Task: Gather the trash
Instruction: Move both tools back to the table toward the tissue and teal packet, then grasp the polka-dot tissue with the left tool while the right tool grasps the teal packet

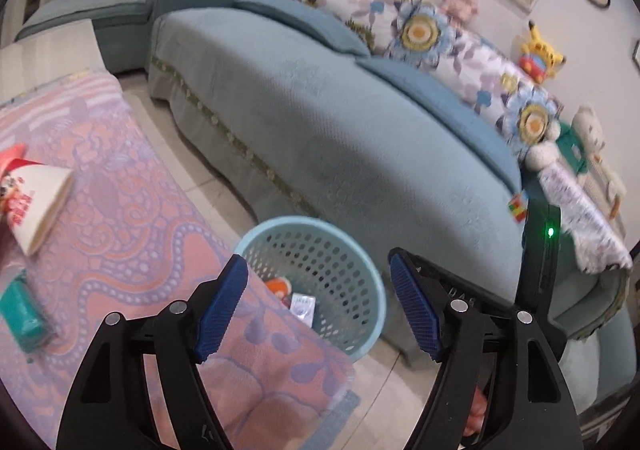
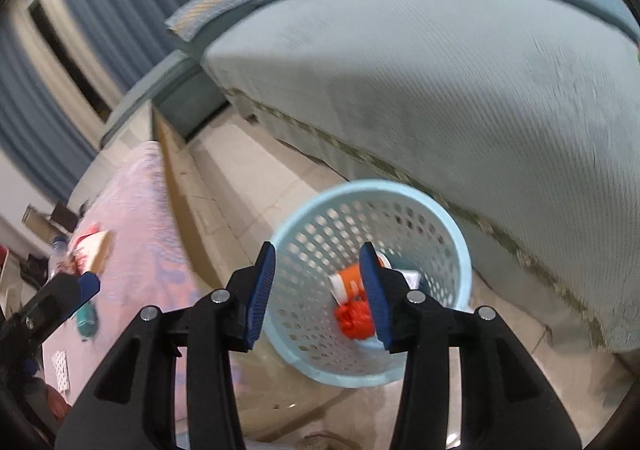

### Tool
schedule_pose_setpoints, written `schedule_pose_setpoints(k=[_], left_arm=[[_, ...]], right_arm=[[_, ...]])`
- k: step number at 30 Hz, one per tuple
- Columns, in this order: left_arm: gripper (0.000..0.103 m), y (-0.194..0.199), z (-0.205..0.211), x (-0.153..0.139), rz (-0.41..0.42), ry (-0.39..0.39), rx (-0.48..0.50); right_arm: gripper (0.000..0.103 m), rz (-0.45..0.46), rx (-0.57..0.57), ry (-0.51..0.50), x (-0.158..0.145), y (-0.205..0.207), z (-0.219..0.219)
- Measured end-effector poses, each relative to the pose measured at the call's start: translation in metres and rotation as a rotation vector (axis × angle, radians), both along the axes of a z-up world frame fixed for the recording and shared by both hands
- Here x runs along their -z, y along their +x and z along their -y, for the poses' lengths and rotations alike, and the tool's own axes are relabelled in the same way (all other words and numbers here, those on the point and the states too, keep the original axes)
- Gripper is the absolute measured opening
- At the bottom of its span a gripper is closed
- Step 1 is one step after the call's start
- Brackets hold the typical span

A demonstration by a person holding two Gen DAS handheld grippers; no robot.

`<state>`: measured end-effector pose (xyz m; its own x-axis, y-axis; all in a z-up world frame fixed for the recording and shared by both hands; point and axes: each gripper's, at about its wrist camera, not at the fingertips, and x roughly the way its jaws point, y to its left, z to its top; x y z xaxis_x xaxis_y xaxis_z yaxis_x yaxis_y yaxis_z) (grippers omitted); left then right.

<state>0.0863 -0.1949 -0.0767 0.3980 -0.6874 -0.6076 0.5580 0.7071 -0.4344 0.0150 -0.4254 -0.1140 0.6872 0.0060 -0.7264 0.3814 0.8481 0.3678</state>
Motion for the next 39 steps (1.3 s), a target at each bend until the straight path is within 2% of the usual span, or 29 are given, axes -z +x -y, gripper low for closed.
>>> schedule_pose_setpoints(k=[4,10,13,16,19,21,24,26,27,29,32,37,39], left_arm=[[0.072,-0.013,-0.027,-0.03,0.041,-0.061,-0.035],[0.073,-0.034,-0.114,-0.066,0.084,-0.196,-0.158],[0.075,-0.042,-0.164,-0.074,0.112,-0.205,-0.273],[0.085,-0.05,-0.213,-0.072,0.109,-0.194,-0.351],[0.09,-0.062,-0.254,-0.066,0.131,-0.134,-0.452],[0.09,-0.07,-0.276,-0.059,0.162,-0.062,-0.534],[0.09,-0.084,-0.304,-0.046,0.247,0.063,-0.711],[0.09,-0.094,-0.319,-0.037,0.315,0.105,-0.803],[0.09,-0.094,-0.323,-0.033,0.32,0.127,-0.822],[0.09,-0.089,-0.33,-0.023,0.281,0.174,-0.837],[0.09,-0.077,-0.339,-0.004,0.188,0.192,-0.852],[0.088,-0.058,-0.345,0.026,0.02,0.209,-0.802],[0.088,-0.05,-0.345,0.037,-0.054,0.19,-0.8]], right_arm=[[0.04,0.08,-0.073,-0.073,-0.037,0.001,-0.032],[0.04,0.192,-0.24,-0.157,-0.084,0.007,-0.104],[0.04,0.222,-0.325,-0.186,-0.093,0.012,-0.141],[0.041,0.234,-0.395,-0.205,-0.094,0.022,-0.174],[0.045,0.246,-0.468,-0.23,-0.091,0.028,-0.211],[0.046,0.256,-0.516,-0.249,-0.084,0.033,-0.236],[0.047,0.289,-0.56,-0.287,-0.073,0.037,-0.265],[0.049,0.321,-0.573,-0.302,-0.065,0.037,-0.28],[0.049,0.322,-0.573,-0.309,-0.059,0.039,-0.286],[0.049,0.298,-0.592,-0.314,-0.047,0.045,-0.296],[0.049,0.245,-0.622,-0.325,-0.032,0.054,-0.309],[0.05,0.108,-0.663,-0.329,-0.008,0.077,-0.323],[0.05,0.049,-0.675,-0.325,0.003,0.085,-0.326]])
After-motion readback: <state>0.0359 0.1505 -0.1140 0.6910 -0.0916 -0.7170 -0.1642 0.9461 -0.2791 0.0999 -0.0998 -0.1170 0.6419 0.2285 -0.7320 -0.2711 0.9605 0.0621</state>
